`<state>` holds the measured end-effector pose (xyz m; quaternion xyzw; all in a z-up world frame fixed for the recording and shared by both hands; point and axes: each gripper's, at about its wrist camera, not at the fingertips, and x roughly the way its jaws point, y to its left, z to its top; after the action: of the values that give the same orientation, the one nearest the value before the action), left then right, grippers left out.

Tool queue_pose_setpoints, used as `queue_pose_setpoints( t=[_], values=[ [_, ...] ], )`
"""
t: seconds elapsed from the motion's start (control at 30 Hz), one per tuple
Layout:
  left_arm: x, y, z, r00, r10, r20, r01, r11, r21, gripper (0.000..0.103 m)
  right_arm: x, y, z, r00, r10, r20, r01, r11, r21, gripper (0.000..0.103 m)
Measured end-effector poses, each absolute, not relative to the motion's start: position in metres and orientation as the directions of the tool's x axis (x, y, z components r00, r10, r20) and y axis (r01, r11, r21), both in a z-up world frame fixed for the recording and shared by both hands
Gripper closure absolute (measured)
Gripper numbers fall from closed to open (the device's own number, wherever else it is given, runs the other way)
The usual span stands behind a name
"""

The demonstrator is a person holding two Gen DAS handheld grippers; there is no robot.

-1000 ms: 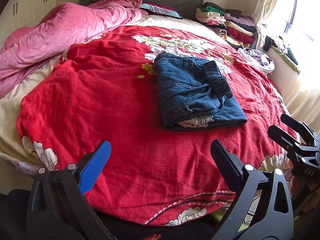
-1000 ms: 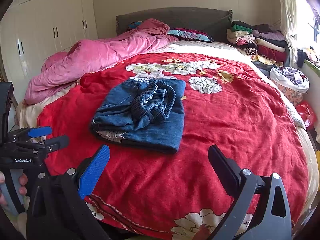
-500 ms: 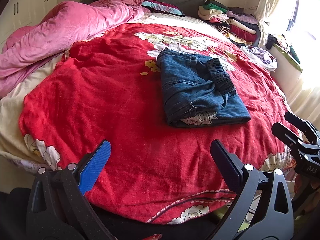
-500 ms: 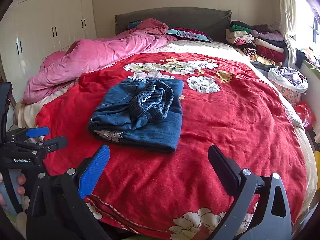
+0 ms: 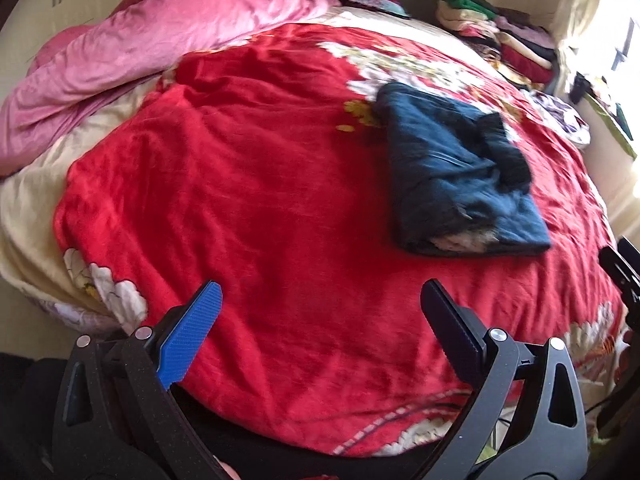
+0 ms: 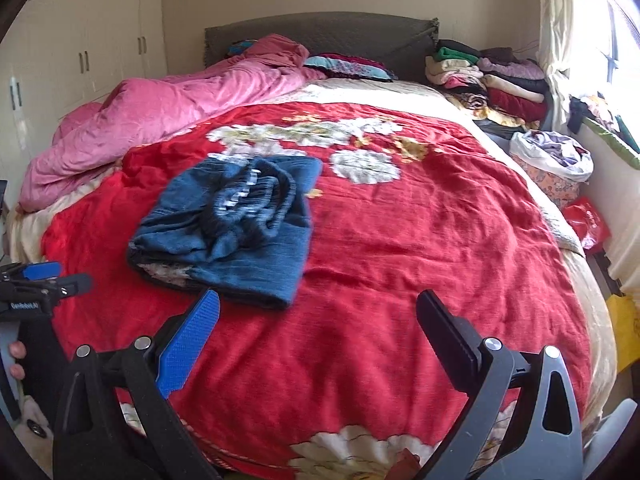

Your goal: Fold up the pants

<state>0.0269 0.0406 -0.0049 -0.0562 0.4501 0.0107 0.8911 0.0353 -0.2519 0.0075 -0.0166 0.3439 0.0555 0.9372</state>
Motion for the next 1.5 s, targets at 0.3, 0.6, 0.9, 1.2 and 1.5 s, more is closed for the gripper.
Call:
queue_pose_setpoints(
  t=[0.3,0.6,0.9,1.2,1.5],
  values=[
    [0.122,0.131,-0.026,0.491,0.156,-0.857,-0.265,0.964,0.023,0.010,0.100,-0.376,-0.013,0.720,-0.173,-0.672,0.196,0.980,-0.042,0.005],
    [0.235,0.201,-0.052,0.460,0.300,-0.836,-0.388,0.915,0.114,0.008,0.215,-0.502,-0.067,0.536,-0.308,-0.786,0.388,0.917,-0.095,0.005],
    [0.217,0.206,-0.053,0.555,0.288,-0.780,-0.394,0.917,0.057,0.008,0.209,-0.516,-0.080,0.564,-0.193,-0.803,0.398,0.915,0.060,0.004],
    [0.217,0.204,-0.054,0.556,0.288,-0.780,-0.395,0.917,0.057,0.008,0.212,-0.520,-0.080,0.562,-0.197,-0.804,0.398,0.916,0.054,0.004],
    [0.219,0.204,-0.054,0.556,0.288,-0.780,-0.395,0.917,0.058,0.008,0.212,-0.519,-0.081,0.562,-0.195,-0.804,0.398,0.916,0.056,0.004]
  ],
)
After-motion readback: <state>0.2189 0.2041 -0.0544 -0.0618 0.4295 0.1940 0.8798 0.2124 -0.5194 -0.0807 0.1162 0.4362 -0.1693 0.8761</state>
